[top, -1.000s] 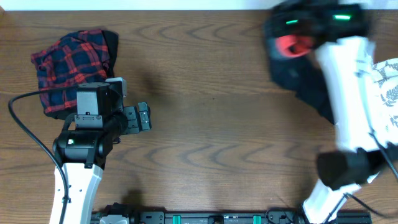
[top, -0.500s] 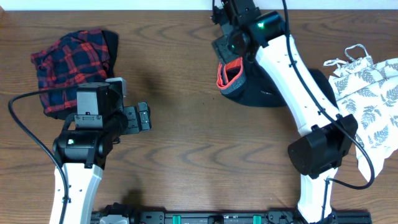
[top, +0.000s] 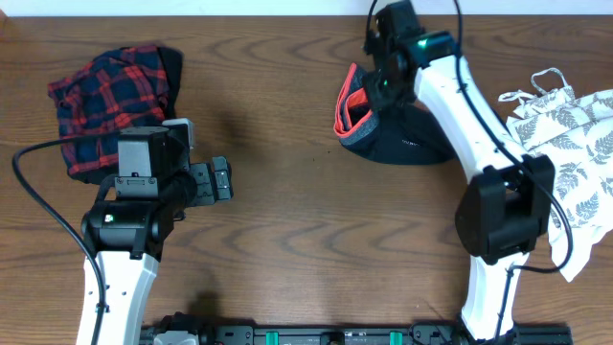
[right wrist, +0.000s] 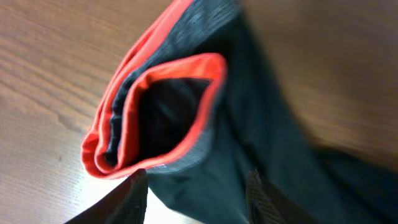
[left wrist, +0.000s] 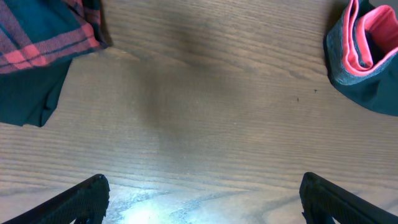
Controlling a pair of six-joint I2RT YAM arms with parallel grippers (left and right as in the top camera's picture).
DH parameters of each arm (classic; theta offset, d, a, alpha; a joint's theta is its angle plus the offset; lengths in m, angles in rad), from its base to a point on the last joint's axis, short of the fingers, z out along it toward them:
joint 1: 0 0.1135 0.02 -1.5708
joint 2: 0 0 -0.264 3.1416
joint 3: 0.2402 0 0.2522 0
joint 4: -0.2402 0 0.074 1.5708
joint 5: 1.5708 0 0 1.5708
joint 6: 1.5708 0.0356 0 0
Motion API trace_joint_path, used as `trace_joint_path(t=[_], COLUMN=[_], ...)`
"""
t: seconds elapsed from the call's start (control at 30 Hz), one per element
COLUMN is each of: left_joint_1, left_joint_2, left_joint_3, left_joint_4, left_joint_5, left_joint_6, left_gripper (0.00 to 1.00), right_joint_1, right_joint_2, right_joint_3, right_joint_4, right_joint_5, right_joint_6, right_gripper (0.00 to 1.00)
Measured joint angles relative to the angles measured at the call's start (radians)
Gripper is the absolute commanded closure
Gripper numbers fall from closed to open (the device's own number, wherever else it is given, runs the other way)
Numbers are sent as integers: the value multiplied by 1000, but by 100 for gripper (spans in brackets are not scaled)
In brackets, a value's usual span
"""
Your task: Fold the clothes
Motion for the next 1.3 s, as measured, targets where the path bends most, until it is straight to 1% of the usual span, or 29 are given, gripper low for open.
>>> trace_joint_path(t=[0.13, 0.2, 0.27, 0.37, 0.63, 0.67, 0.7, 0.77, 0.8, 0.93, 1.1, 1.2, 1.3], left_joint_1=[0, 0, 0, 0, 0, 0, 0, 0, 0, 0, 0, 0, 0], left_joint_2=[0, 0, 0, 0, 0, 0, 0, 0, 0, 0, 0, 0, 0], left_joint_3=[0, 0, 0, 0, 0, 0, 0, 0, 0, 0, 0, 0, 0], left_joint_4=[0, -1, -1, -1, -3, -3, -3, -4, -4, -4, -4, -4, -4], left_joint_5=[0, 0, 0, 0, 0, 0, 0, 0, 0, 0, 0, 0, 0], left_joint_6=[0, 0, 0, 0, 0, 0, 0, 0, 0, 0, 0, 0, 0], left_gripper=[2, 2, 2, 2, 2, 2, 2, 2, 2, 2, 2, 2, 2], right_joint_1=[1, 4, 6, 6, 14, 19, 25, 34, 38, 43, 55, 86, 154], right_joint_2=[24, 27, 27, 27, 33, 37, 44, 68, 80, 119, 101, 59, -11], right_joint_3=[-76, -95, -101, -110, -123, -123, -123, -123, -123, -128, -130, -130, -128], right_joint_4=[56, 79, 97, 122, 158, 162, 165, 169, 170, 169, 172, 175, 192], right_joint_5=[-59, -60, -39, -11, 16, 18, 19, 22, 24, 26, 29, 20, -18], right_joint_6=[16, 36, 61, 93, 134, 138, 145, 160, 171, 207, 210, 197, 177], right_gripper=[45, 45, 47, 52, 53, 56, 64, 93, 99, 99, 99, 99, 99])
